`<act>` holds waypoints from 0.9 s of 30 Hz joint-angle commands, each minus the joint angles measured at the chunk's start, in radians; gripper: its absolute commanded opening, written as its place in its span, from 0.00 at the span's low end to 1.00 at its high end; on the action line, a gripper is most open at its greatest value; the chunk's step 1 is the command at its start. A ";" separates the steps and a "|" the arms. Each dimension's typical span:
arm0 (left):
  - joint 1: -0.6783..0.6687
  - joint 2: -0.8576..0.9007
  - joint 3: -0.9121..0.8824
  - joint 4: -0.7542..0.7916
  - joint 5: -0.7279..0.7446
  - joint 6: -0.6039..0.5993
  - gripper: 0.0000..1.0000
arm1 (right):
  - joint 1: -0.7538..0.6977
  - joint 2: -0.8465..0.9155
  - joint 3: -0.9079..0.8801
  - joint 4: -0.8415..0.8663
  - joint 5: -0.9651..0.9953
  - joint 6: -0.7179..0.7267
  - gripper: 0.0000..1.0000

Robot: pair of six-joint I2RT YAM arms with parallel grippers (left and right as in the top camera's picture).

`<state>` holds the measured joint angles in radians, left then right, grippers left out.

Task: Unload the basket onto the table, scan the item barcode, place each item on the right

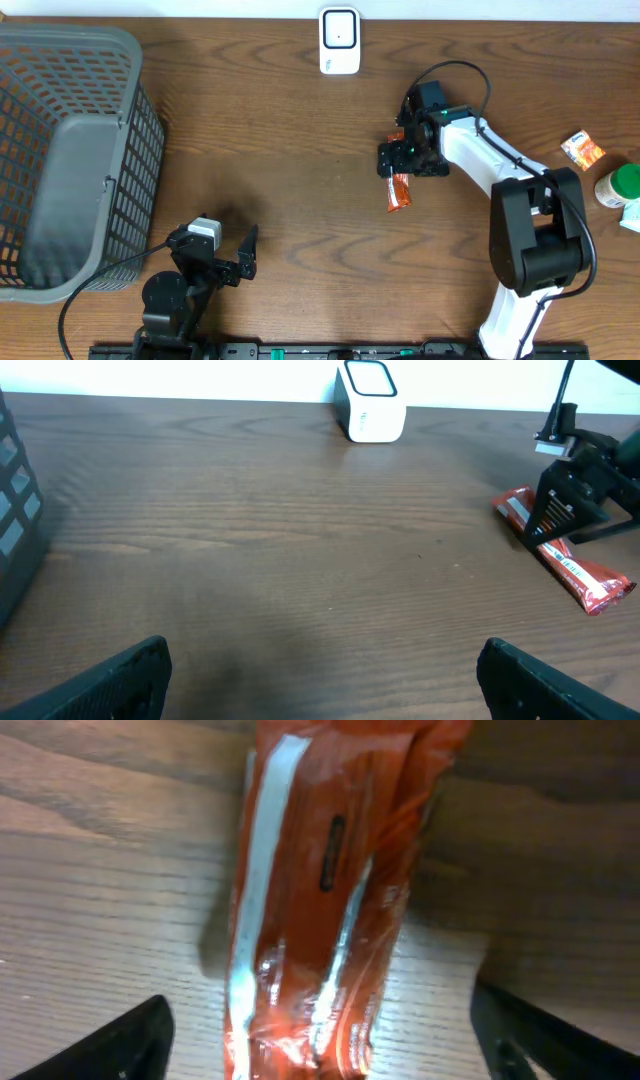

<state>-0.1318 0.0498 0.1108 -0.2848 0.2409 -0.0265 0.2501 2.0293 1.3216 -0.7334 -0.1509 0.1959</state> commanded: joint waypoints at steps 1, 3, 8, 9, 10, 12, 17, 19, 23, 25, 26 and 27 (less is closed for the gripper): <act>0.002 -0.005 -0.016 -0.024 0.009 -0.005 0.98 | 0.006 0.258 -0.097 -0.001 -0.023 -0.026 0.86; 0.002 -0.005 -0.016 -0.024 0.009 -0.005 0.98 | 0.013 0.294 -0.097 -0.011 -0.007 -0.026 0.80; 0.002 -0.005 -0.016 -0.024 0.009 -0.005 0.98 | 0.026 0.329 -0.097 -0.068 -0.008 -0.029 0.40; 0.002 -0.005 -0.015 -0.024 0.009 -0.005 0.98 | 0.032 0.329 -0.097 -0.071 -0.010 -0.029 0.31; 0.002 -0.005 -0.016 -0.024 0.009 -0.005 0.98 | 0.040 0.329 -0.097 -0.071 -0.023 -0.029 0.19; 0.002 -0.005 -0.016 -0.024 0.009 -0.005 0.98 | 0.050 0.329 -0.085 -0.076 -0.060 -0.047 0.08; 0.002 -0.005 -0.016 -0.024 0.009 -0.005 0.98 | 0.060 0.298 0.016 -0.176 -0.157 -0.067 0.01; 0.002 -0.005 -0.016 -0.024 0.009 -0.005 0.98 | 0.060 0.267 0.074 -0.234 -0.201 -0.071 0.01; 0.002 -0.005 -0.015 -0.024 0.009 -0.005 0.98 | 0.060 0.143 0.183 -0.345 -0.338 -0.126 0.01; 0.002 -0.005 -0.016 -0.024 0.009 -0.005 0.98 | 0.061 0.087 0.199 -0.361 -0.386 -0.145 0.02; 0.002 -0.005 -0.016 -0.024 0.009 -0.005 0.98 | 0.061 0.009 0.203 -0.355 -0.432 -0.145 0.01; 0.002 -0.005 -0.015 -0.024 0.009 -0.005 0.98 | 0.061 -0.023 0.203 -0.350 -0.444 -0.145 0.02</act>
<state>-0.1318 0.0498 0.1108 -0.2848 0.2409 -0.0265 0.3065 2.1399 1.5021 -1.0908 -0.4606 0.0883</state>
